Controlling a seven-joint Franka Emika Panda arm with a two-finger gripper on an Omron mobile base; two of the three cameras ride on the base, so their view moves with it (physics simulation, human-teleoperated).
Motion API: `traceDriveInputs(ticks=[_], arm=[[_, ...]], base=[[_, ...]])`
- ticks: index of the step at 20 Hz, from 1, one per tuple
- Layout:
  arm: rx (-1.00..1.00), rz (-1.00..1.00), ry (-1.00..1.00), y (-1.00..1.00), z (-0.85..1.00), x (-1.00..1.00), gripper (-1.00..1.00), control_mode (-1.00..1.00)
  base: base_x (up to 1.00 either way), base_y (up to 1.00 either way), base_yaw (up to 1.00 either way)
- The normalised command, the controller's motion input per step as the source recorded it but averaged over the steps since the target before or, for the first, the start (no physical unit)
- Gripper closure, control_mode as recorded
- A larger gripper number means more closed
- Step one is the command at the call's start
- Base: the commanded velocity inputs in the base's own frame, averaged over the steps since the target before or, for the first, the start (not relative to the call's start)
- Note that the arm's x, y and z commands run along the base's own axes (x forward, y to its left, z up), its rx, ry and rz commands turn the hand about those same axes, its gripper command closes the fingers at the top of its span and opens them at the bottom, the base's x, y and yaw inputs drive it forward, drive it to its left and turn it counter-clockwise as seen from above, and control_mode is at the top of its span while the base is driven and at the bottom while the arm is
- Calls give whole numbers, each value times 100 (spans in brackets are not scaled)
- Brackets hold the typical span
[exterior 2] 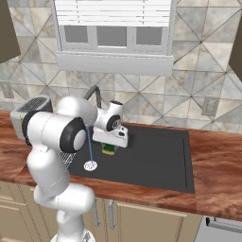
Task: Soak the sponge with water for a few seconds and then drop it inside the sink.
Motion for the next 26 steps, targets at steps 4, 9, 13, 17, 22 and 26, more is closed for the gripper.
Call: traceDriveInputs(ticks=[4, 9, 13, 17, 22, 26], arm=[[-6, 0, -10, 16, -22, 0, 100, -100], [-5, 0, -9, 11, -24, 0, 100, -100], [-4, 0, -8, 3, -24, 0, 100, -100], [-4, 0, -9, 0, -17, 0, 100, -100], [0, 0, -6, 0, -5, 0, 100, -100], [0, 0, -7, 0, -7, 6, 100, -100]], base=[[0, 0, 0], [0, 0, 0], [0, 0, 0], [0, 0, 0], [0, 0, 0], [0, 0, 0]])
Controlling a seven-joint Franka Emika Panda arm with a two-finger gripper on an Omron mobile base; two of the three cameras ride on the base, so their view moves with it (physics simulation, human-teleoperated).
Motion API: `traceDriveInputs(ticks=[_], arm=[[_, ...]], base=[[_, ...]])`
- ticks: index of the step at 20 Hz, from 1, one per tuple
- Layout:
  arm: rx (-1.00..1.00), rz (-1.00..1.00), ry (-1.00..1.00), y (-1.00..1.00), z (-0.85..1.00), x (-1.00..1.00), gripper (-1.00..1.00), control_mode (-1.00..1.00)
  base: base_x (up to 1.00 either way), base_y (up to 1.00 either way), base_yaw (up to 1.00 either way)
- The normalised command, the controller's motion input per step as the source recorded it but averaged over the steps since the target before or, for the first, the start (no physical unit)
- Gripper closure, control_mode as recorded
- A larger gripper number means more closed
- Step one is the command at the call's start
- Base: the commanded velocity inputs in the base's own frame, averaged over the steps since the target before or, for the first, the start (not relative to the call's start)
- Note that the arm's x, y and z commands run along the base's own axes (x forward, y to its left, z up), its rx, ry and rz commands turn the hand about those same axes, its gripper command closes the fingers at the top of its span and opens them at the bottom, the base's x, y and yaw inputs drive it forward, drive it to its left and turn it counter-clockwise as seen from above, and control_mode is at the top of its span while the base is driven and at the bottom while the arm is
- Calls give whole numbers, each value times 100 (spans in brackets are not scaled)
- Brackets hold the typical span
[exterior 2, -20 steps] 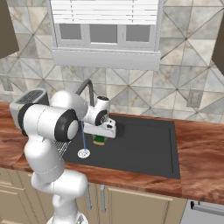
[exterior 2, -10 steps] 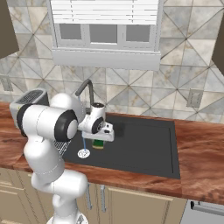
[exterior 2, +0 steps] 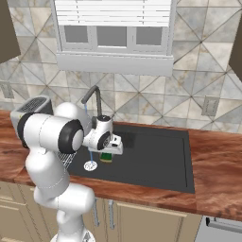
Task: Soak the sponge with water for a few seconds and then drop it inside the sink.
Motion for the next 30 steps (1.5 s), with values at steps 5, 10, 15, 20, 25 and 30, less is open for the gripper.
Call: traceDriveInputs(ticks=[5, 10, 15, 20, 25, 30], arm=[[0, 0, -6, 0, -4, 4, 100, -100], [0, 0, -3, 0, -8, 0, 100, -100], [0, 0, -4, 0, -18, 0, 100, -100], [0, 0, -3, 0, -11, 0, 100, -100], [0, 0, 0, 0, -15, 0, 100, -100], [0, 0, 0, 0, -15, 0, 100, -100]], base=[[0, 0, 0], [0, 0, 0], [0, 0, 0], [0, 0, 0], [0, 0, 0], [0, 0, 0]])
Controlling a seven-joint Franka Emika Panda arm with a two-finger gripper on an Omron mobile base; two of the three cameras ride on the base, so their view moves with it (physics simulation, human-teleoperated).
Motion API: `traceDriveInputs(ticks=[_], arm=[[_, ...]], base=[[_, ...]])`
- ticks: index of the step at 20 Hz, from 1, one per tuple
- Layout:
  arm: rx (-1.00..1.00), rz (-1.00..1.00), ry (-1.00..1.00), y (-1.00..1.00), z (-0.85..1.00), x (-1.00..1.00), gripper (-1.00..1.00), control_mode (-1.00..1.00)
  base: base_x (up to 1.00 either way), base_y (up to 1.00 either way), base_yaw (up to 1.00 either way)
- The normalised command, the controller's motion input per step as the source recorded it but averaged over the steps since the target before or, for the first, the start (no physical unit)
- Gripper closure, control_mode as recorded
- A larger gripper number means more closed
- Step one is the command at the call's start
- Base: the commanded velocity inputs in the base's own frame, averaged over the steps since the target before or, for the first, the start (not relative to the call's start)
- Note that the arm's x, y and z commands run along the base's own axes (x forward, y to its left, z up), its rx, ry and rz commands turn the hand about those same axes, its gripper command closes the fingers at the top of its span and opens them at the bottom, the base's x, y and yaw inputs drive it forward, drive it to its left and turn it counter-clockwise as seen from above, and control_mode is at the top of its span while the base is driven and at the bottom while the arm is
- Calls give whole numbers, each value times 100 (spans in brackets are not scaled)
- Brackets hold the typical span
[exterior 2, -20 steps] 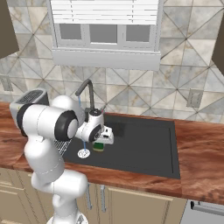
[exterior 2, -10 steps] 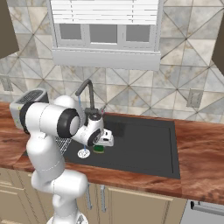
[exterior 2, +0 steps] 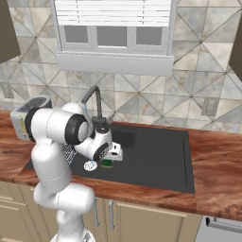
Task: Soak the sponge with water for a few seconds and then drop it inside the sink.
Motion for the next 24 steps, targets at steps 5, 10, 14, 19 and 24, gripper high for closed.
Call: traceDriveInputs(ticks=[5, 10, 14, 19, 24], arm=[[-1, 0, -1, 0, -16, 0, 100, -100], [-1, 0, -2, 0, -17, 0, 100, -100], [-1, 0, -1, 0, -3, 0, 100, -100], [0, 0, 0, 0, 0, 0, -100, -100], [0, 0, -1, 0, 0, 0, -100, -100]], base=[[0, 0, 0], [0, 0, 0], [0, 0, 0], [0, 0, 0], [0, 0, 0]])
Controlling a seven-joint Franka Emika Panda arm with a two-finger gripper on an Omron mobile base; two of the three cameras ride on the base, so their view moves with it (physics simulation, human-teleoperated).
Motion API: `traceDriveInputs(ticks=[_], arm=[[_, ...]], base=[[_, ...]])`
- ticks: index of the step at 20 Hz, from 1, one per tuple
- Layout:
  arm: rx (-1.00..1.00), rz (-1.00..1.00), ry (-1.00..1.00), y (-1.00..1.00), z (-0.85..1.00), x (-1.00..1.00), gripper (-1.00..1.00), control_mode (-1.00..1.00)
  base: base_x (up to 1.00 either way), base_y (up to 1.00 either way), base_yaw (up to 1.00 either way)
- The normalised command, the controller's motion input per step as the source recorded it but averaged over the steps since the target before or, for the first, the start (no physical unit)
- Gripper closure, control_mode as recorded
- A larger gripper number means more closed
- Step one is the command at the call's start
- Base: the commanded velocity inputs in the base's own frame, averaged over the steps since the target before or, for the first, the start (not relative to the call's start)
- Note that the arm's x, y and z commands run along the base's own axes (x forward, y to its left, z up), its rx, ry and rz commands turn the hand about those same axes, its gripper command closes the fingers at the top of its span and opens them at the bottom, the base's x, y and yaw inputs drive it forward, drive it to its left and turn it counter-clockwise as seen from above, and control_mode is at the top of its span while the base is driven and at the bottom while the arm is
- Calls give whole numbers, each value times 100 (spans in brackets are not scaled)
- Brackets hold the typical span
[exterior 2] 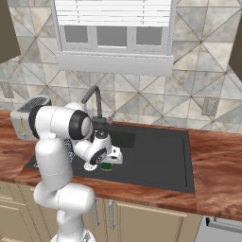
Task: Soak the sponge with water for a few seconds and then drop it inside the sink.
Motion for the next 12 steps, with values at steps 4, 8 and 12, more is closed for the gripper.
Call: traceDriveInputs(ticks=[4, 8, 12], arm=[[0, 0, -1, 0, 8, -4, -100, -100], [0, 0, -1, 0, 44, -1, -100, -100], [0, 0, 0, 0, 60, 0, -100, -100]], base=[[0, 0, 0], [0, 0, 0], [0, 0, 0]])
